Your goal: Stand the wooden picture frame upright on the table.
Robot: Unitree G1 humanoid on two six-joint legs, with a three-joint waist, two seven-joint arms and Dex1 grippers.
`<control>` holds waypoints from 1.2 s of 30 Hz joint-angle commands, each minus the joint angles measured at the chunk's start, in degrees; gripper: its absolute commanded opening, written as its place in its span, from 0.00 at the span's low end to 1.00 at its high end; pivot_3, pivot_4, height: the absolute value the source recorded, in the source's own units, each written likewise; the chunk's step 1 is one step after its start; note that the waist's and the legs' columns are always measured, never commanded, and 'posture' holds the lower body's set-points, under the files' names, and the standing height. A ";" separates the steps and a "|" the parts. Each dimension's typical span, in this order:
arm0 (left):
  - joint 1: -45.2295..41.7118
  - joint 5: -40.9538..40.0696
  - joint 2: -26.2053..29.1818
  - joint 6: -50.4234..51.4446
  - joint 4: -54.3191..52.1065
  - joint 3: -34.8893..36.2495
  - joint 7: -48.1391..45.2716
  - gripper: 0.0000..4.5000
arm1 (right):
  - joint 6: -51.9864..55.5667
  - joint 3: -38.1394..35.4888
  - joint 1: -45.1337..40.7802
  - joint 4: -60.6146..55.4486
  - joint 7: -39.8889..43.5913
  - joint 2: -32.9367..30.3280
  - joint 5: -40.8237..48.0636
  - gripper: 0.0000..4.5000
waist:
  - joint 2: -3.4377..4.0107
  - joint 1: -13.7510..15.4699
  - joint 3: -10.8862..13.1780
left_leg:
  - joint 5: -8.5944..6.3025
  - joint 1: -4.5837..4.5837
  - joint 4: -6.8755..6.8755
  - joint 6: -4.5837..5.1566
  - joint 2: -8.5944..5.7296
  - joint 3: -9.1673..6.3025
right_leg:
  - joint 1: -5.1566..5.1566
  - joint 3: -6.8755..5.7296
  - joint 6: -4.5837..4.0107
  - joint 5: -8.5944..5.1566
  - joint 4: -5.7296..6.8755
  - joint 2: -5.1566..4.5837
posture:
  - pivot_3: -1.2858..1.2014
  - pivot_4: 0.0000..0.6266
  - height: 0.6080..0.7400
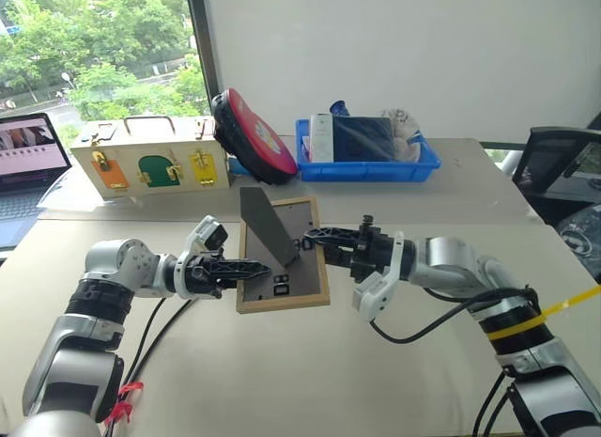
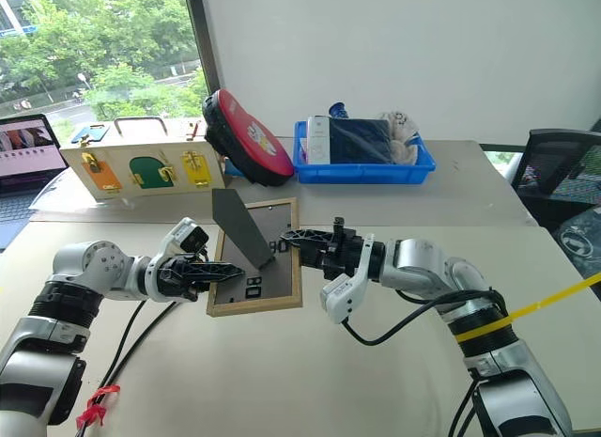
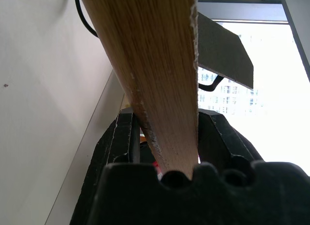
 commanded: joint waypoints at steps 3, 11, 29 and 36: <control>1.85 4.24 1.28 -14.22 -5.43 0.76 -4.68 0.56 | 0.66 -1.24 -0.04 -0.03 -2.53 1.16 2.58 0.31 | 0.00 0.05 0.00 | 0.01 0.04 -0.01 -0.02 0.01 0.00 | 0.04 -0.01 -0.01 0.00 0.02 0.00 | 0.52 0.24 0.84; 9.07 17.21 2.75 -48.52 -8.09 7.80 1.04 1.00 | 6.53 -4.24 -0.85 2.61 3.33 -0.16 16.77 0.27 | 0.00 0.06 0.00 | 0.07 0.16 -0.02 -0.11 0.00 -0.01 | 0.12 -0.01 -0.03 0.02 0.08 -0.02 | 0.52 0.24 0.84; 19.11 31.73 3.30 -82.59 -17.17 17.44 16.92 1.00 | 106.69 -13.16 -13.67 -3.15 35.22 -3.00 88.70 0.27 | 0.08 0.11 0.05 | 0.00 0.47 -0.02 0.03 0.00 -0.01 | 0.44 -0.02 -0.04 0.02 0.12 -0.04 | 0.52 0.24 0.84; 25.09 34.26 2.42 -84.97 -18.97 16.65 20.50 1.00 | 92.87 -2.82 -10.86 3.45 42.69 0.94 72.32 0.27 | 0.07 -0.05 0.04 | -0.04 0.37 0.11 0.09 0.01 -0.01 | 0.34 -0.04 -0.04 0.00 0.12 -0.02 | 0.52 0.24 0.84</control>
